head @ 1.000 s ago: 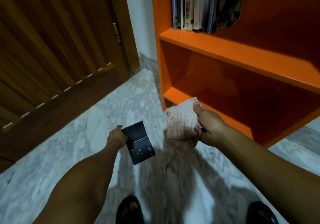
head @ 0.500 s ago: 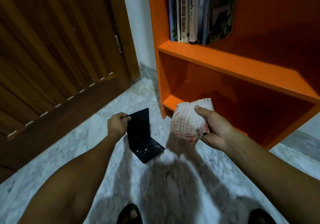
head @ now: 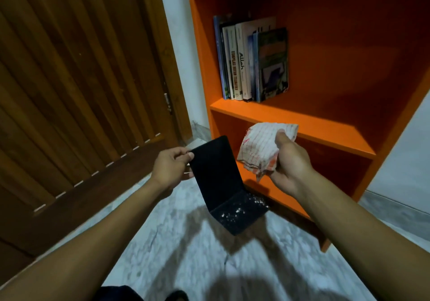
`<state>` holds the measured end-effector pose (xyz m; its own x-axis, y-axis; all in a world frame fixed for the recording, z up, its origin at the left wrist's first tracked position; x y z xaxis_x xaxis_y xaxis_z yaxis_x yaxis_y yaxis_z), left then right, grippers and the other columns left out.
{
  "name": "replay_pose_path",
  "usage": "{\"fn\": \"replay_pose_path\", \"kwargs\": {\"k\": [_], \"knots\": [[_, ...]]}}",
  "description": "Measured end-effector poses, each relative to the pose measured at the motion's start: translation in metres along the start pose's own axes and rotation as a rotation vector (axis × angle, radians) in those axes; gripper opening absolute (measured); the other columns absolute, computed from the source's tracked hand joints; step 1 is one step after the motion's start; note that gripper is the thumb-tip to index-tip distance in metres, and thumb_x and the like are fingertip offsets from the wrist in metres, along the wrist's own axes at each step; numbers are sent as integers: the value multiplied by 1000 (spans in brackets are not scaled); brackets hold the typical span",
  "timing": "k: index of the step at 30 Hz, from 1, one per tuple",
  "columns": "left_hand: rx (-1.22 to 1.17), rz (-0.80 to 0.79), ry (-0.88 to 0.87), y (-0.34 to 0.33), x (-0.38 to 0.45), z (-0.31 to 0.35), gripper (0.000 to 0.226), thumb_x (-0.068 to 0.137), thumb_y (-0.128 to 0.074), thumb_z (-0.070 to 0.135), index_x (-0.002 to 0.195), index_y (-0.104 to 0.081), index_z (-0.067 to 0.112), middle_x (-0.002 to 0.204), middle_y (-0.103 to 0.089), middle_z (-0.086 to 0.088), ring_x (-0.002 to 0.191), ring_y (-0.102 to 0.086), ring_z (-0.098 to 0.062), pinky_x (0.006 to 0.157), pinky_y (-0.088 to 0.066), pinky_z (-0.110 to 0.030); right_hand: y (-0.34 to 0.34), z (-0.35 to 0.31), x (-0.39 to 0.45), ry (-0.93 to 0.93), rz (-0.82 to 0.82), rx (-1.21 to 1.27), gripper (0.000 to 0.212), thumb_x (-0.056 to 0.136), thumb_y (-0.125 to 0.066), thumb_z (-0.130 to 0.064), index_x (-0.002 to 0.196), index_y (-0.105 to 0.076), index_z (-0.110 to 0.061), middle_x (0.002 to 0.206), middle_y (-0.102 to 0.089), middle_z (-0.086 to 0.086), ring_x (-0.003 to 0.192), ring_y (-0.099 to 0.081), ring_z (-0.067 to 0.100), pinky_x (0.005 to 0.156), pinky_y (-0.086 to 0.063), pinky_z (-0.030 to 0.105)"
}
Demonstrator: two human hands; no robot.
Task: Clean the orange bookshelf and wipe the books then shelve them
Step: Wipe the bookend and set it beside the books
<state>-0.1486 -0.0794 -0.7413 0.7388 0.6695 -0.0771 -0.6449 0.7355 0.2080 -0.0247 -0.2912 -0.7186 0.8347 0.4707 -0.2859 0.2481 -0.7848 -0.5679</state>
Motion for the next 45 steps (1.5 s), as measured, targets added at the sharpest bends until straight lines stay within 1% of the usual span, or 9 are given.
{"fn": "replay_pose_path", "kwargs": {"k": [5, 10, 13, 23, 28, 34, 39, 43, 45], "knots": [[-3, -72, -6, -34, -23, 19, 20, 101, -51, 6, 104, -67, -6, 88, -66, -22, 72, -61, -30, 64, -60, -33, 0, 3, 1, 255, 121, -342, 45, 104, -35, -50, 132, -55, -22, 125, -67, 16, 104, -68, 30, 74, -59, 44], [-104, -58, -37, -72, -37, 26, 17, 101, -53, 6, 95, -69, 3, 82, -63, -19, 70, -57, -30, 63, -54, -35, -2, 38, 17, 504, 1, -840, 51, 104, -32, -51, 153, -21, -45, 167, -2, -4, 152, 9, 18, 123, 4, 49], [-148, -13, -58, -81, -38, 24, 17, 100, -55, 5, 95, -71, 3, 80, -64, -20, 69, -55, -31, 67, -51, -41, -2, 60, 11, 610, -122, -846, 53, 107, -39, -28, 150, -19, -52, 163, 16, -16, 148, 24, 11, 124, 0, 46], [-134, 168, -97, -54, -16, 21, 17, 99, -57, 12, 103, -73, 8, 97, -74, -13, 93, -72, -31, 83, -60, -49, 11, 110, -19, 517, -419, -993, 49, 103, -45, -6, 149, -43, -24, 158, -31, -12, 145, -20, -5, 117, -23, 14], [-118, 227, -128, -35, -13, 25, 17, 101, -54, 13, 101, -71, 11, 90, -73, -4, 82, -72, -18, 67, -62, -29, 3, 104, -24, 265, -296, -781, 30, 106, -43, -21, 121, -66, -10, 113, -72, 8, 102, -69, 17, 93, -54, 37], [-87, 211, -161, -23, -14, 19, 17, 101, -55, 12, 102, -72, 11, 89, -73, 0, 84, -72, -17, 73, -63, -32, -13, 34, -13, 141, -84, -232, 26, 107, -38, -25, 102, -62, -19, 105, -72, 7, 101, -69, 27, 91, -55, 47], [-103, 141, -204, -36, -23, 22, 17, 101, -55, 11, 99, -71, 14, 89, -72, -1, 84, -71, -20, 69, -60, -26, 0, 7, 17, 373, 38, -341, 45, 102, -44, -47, 144, -45, -30, 121, -63, -10, 68, -61, 20, 59, -48, 35], [-198, 130, -213, -62, -29, 26, 18, 100, -57, 13, 108, -71, 8, 91, -73, -2, 82, -72, -16, 68, -59, -26, 4, 45, 37, 390, 115, -537, 54, 106, -36, -37, 157, -16, -33, 166, -9, -6, 151, -16, 22, 120, -19, 43], [-187, 134, -228, -74, -32, 24, 19, 99, -58, 14, 111, -72, 8, 94, -74, 0, 88, -73, -15, 70, -60, -25, 4, 65, 39, 341, 160, -596, 54, 106, -32, -41, 156, -12, -37, 167, 1, -3, 153, 5, 20, 124, -7, 49]]}}
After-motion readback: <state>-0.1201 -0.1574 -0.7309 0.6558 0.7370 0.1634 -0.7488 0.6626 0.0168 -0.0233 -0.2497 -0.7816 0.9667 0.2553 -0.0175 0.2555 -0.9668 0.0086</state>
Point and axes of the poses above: each hand's wrist, its own x-axis towards the middle knuckle, its own y-axis out of the back of the hand, z = x × y, the point moved 2 cm from there along x, towards the middle knuckle
